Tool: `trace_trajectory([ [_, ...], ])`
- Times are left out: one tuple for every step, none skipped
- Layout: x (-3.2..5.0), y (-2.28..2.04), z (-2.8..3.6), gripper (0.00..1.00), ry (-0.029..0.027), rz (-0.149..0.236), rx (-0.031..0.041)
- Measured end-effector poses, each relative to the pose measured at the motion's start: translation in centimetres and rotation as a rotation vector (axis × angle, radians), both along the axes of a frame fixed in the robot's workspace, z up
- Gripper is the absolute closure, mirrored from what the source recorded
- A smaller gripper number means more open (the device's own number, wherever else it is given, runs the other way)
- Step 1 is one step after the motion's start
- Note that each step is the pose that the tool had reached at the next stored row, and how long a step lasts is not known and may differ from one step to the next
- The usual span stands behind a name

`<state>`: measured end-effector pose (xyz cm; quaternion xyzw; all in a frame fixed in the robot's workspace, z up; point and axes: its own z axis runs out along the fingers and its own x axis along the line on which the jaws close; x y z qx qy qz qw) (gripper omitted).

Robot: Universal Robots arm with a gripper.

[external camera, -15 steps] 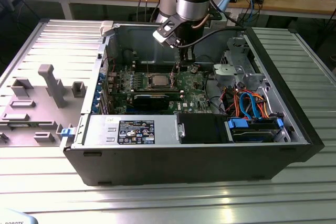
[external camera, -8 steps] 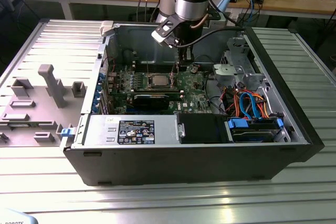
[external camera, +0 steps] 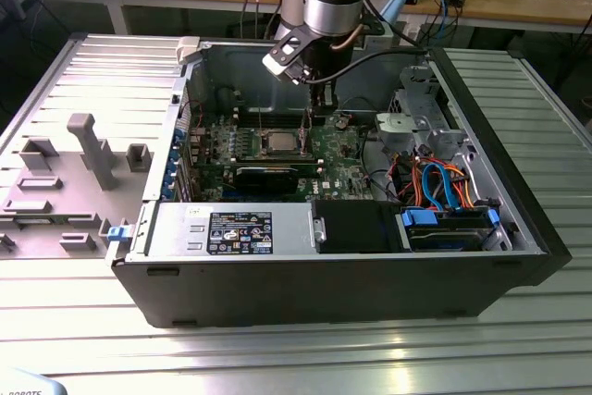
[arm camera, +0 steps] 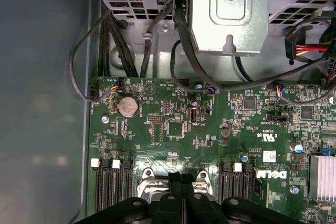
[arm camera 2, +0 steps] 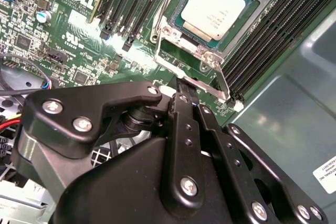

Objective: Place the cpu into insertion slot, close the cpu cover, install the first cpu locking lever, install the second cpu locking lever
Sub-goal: 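Close the cpu cover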

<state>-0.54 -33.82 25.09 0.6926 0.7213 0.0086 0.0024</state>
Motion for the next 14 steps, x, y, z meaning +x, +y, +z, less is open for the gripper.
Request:
trace_trajectory([
  [-0.01, 0.0, 0.0, 0.89, 0.0, 0.0, 0.0],
  [-0.01, 0.0, 0.0, 0.89, 0.0, 0.0, 0.0],
  [-0.04, 0.0, 0.0, 0.89, 0.0, 0.0, 0.0],
  [-0.09, 0.0, 0.0, 0.89, 0.0, 0.0, 0.0],
  [-0.13, 0.0, -0.01, 0.89, 0.0, 0.0, 0.0],
  [-0.18, 0.0, -0.01, 0.89, 0.0001, 0.0, -0.0001],
  [-0.19, 0.0, -0.01, 0.89, 0.0, 0.0, 0.0],
  [-0.2, 0.0, -0.01, 0.89, 0.0, 0.0, 0.0],
  [-0.22, 0.0, -0.01, 0.89, 0.0, 0.0, 0.0],
  [-0.26, 0.0, -0.02, 0.89, 0.0, 0.0, 0.0],
  [-0.39, 0.0, -0.03, 0.89, 0.0, 0.0, 0.0],
  [-0.46, 0.0, -0.03, 0.89, 0.0, 0.0, 0.0],
  [-0.53, 0.0, -0.04, 0.89, 0.0, 0.0, 0.0],
  [-0.61, 0.0, -0.05, 0.89, 0.0, 0.0, 0.0],
])
